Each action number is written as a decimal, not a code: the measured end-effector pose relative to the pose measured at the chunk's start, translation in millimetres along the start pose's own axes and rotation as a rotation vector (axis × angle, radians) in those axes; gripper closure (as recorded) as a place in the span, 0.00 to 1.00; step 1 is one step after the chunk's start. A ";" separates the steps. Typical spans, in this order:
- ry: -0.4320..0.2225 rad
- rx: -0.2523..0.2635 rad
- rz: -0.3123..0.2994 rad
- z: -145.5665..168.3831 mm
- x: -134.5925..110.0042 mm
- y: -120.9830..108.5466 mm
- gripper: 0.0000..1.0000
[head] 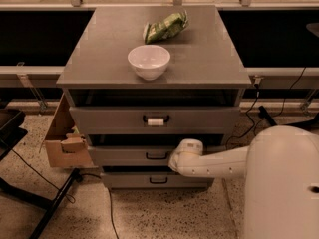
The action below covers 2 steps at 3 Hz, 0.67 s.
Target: Close middle drawer
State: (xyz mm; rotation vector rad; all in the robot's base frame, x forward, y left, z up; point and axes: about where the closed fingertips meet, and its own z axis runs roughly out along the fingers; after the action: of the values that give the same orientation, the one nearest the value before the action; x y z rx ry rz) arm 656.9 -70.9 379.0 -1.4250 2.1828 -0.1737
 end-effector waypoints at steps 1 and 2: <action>0.006 0.003 -0.002 0.7 2.8 -2.9 0.82; 0.006 0.003 -0.002 0.7 2.8 -2.9 0.59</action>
Offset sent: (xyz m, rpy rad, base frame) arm 0.0019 -0.0036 -0.0005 -0.0070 -0.0001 -0.0013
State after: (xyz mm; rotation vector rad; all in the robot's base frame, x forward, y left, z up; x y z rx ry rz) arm 658.7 -74.6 378.5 -1.4274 2.1851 -0.1820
